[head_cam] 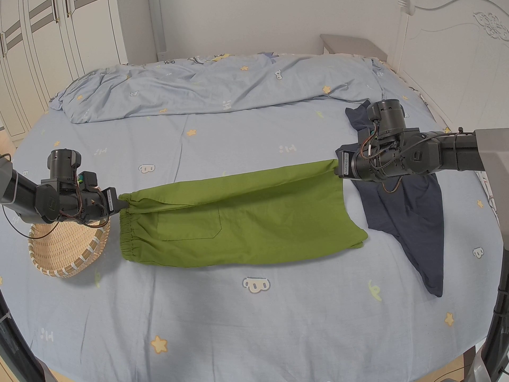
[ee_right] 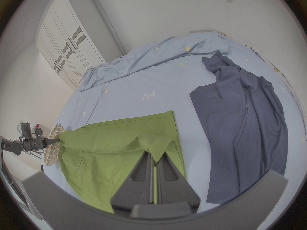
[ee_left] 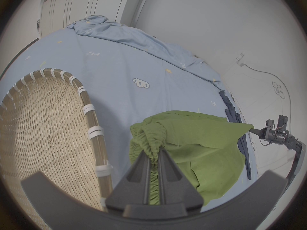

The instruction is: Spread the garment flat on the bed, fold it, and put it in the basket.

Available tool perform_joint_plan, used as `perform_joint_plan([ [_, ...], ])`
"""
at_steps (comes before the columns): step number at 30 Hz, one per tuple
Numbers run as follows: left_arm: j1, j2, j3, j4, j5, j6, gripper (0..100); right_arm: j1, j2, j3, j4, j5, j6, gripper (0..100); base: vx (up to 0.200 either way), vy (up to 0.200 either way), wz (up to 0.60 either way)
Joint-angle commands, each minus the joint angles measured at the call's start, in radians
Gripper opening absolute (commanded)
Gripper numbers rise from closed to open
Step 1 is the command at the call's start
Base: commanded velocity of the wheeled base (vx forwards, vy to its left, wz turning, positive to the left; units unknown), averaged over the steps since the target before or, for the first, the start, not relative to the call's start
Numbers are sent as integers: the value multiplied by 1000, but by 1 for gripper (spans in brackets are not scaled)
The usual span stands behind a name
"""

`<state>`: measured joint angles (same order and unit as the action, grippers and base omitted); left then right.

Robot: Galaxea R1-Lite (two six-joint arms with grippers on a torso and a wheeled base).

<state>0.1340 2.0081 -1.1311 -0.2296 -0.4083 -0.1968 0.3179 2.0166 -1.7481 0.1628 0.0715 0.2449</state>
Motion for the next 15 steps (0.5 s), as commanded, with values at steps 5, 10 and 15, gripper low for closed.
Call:
perform_joint_plan([
  [5, -5, 47, -47, -1, 5, -1, 0, 1, 27, -2, -2, 1, 1, 0, 0, 0, 0],
  [10, -7, 64, -65, -1, 5, -1, 0, -2, 31, -1, -19, 1, 1, 0, 0, 0, 0],
  [15, -7, 77, -87, -1, 5, -1, 0, -6, 45, -1, -20, -2, 4, 0, 0, 0, 0],
])
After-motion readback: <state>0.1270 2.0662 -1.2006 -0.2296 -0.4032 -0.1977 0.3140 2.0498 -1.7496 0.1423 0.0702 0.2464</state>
